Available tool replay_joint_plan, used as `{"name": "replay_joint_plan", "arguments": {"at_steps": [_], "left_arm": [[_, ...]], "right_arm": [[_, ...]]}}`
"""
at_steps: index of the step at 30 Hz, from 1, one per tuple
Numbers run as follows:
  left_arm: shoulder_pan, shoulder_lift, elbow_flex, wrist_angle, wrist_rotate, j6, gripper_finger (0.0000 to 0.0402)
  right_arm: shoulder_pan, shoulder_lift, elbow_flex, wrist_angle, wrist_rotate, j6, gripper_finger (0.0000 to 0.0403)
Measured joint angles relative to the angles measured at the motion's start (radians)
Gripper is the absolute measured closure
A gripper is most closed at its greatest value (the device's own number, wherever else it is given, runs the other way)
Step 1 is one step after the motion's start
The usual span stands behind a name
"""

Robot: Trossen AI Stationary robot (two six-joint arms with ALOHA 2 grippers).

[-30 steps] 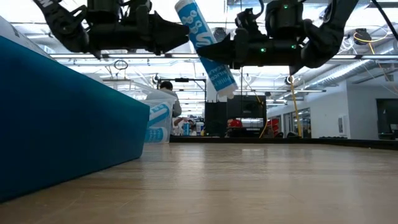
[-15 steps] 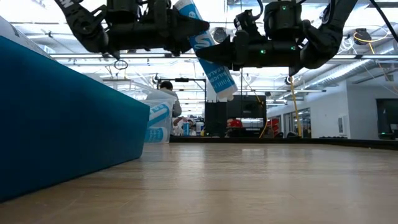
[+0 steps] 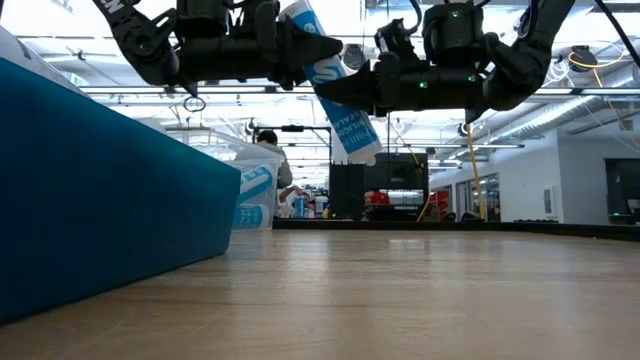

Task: Pick & place silicon tubes, Sealant and Lysol wipes
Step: Put the blue sealant into the white bin

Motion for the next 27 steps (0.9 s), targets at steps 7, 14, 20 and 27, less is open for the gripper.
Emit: {"name": "replay_joint_plan", "arguments": {"at_steps": [7,14,20,27], "left_arm": [[0.0,0.0,0.0,-0.015,-0.02,0.046,0.0193],[-0.003,-0.077,0.001,-0.146,-0.117,0.115,0.0193],[-0.002,-0.27,-0.004,-0.392,-0.24,0.213,0.0193],[0.001,-0.508,-0.002,-0.639,-0.712,0.318,0.0193]], "right_arm": [[0.0,0.0,0.0,-0.009,0.005,0.003,0.0193],[-0.001,0.0,0.004,-0.019,0.012,0.016,0.0172],[-0.003,-0.004,0.001,-0.039,0.02,0.024,0.0165],[-0.002,-0.002,-0.001,-0.045,0.032,0.02,0.0173]]}}
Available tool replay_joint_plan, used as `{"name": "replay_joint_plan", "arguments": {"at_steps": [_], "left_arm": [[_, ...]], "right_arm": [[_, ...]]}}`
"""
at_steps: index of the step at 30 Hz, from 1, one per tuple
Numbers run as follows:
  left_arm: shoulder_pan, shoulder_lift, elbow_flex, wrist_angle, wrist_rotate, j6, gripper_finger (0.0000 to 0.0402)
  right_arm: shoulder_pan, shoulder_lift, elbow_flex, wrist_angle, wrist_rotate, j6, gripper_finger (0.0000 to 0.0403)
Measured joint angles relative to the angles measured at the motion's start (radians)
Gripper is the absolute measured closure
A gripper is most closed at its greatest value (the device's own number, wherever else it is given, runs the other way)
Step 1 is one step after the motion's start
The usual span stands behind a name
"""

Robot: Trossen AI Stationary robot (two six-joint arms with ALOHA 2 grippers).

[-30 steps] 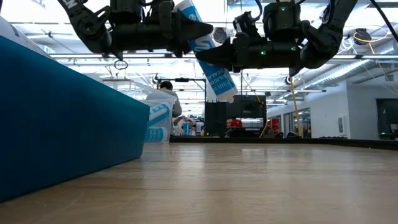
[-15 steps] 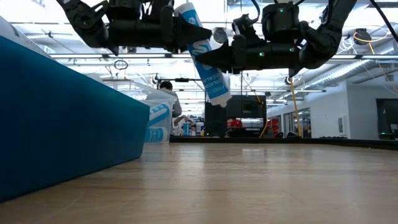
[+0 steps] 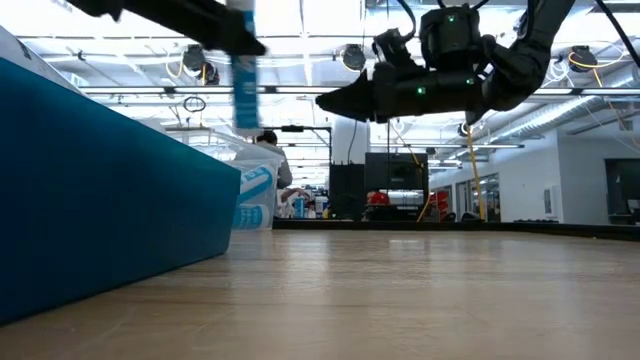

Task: Pick & place silicon tubes, Sealant and Lysol wipes
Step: Put the blue sealant into the white bin

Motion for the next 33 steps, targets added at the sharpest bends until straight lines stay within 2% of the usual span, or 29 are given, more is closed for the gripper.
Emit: {"name": "replay_joint_plan", "arguments": {"at_steps": [5,9,13,19,25,33], "left_arm": [[0.006,-0.107,0.002,-0.068,-0.211,0.002,0.0193],[0.019,-0.119,0.0,-0.162,-0.305,-0.116,0.0193],[0.051,-0.103,0.001,-0.265,-0.333,-0.272,0.0193],[0.097,-0.055,0.001,-0.416,-0.297,-0.481,0.0193],[0.153,-0.039,0.001,-0.512,-0.056,-0.64,0.0193],[0.187,-0.04,0.002,-0.6,-0.025,-0.704,0.0193]], "right_arm": [[-0.001,0.002,0.0,-0.003,-0.004,-0.003,0.0177],[-0.002,0.002,0.0,-0.008,0.001,-0.004,0.0177],[-0.002,0.002,0.0,-0.007,-0.001,-0.019,0.0177],[-0.002,0.002,0.0,-0.008,0.001,-0.019,0.0177],[-0.002,0.002,0.0,-0.008,0.001,-0.019,0.0181],[-0.002,0.002,0.0,-0.008,0.001,-0.019,0.0183]]}}
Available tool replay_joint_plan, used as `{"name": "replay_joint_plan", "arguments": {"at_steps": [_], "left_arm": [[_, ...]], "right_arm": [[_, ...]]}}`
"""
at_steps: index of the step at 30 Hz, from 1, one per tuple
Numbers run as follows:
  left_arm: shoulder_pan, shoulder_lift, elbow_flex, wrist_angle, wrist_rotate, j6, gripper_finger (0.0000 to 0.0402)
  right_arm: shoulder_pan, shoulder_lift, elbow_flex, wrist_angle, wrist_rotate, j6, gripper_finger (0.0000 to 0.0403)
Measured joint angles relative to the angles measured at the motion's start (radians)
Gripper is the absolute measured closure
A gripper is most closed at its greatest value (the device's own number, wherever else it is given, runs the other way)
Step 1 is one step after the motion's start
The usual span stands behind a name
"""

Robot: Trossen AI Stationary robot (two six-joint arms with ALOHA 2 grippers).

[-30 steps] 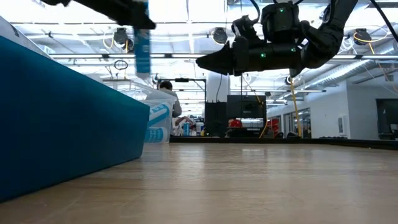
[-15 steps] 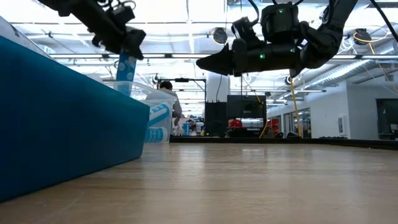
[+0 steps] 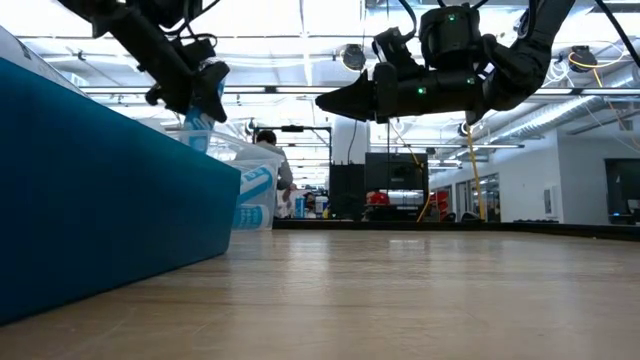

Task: Pick & place silicon tubes, Sealant and Lysol wipes
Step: Put the blue sealant into the white bin

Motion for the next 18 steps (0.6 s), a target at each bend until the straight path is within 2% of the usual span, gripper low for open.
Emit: {"name": "replay_joint_plan", "arguments": {"at_steps": [3,7,11,18], "left_arm": [[0.01,0.001,0.0,-0.043,0.009,-0.031,0.018],[0.013,0.0,0.0,-0.07,0.013,-0.052,0.0117],[0.01,0.001,0.0,-0.071,0.012,-0.047,0.0074],[0.01,-0.001,0.0,-0.044,-0.015,-0.003,0.0043]], "right_arm": [[0.0,0.0,0.0,0.0,0.0,0.0,0.0183],[0.0,0.0,0.0,0.0,0.0,0.0,0.0184],[0.0,0.0,0.0,0.0,0.0,0.0,0.0187],[0.0,0.0,0.0,-0.017,0.0,0.0,0.0187]]}}
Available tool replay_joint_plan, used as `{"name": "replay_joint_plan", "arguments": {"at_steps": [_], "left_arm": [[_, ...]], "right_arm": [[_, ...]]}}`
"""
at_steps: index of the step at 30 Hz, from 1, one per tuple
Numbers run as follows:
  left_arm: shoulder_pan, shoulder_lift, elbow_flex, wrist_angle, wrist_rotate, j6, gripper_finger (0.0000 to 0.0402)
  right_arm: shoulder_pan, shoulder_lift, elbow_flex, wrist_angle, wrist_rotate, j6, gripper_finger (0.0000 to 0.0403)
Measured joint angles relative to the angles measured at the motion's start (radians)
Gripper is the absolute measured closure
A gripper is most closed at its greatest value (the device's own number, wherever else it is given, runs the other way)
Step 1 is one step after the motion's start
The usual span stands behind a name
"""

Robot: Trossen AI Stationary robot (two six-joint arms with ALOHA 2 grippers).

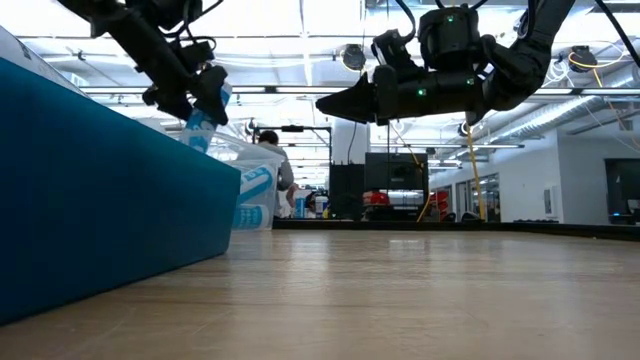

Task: Pick & place silicon tubes, Sealant and Lysol wipes
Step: Put the blue sealant into the white bin, then return to Home Position

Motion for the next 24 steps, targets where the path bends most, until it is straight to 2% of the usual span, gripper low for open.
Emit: {"name": "replay_joint_plan", "arguments": {"at_steps": [7,17,24], "left_arm": [[0.001,-0.001,0.0,0.072,-0.141,0.072,0.004],[0.001,-0.002,0.0,0.097,-0.133,0.139,0.0039],[-0.025,-0.069,0.0,0.104,-0.13,0.196,0.0039]], "right_arm": [[0.0,0.0,0.0,-0.001,0.0,0.0,0.019],[0.0,0.0,0.0,-0.009,0.0,0.0,0.0191],[0.0,0.0,0.0,-0.016,0.001,0.0,0.0191]]}}
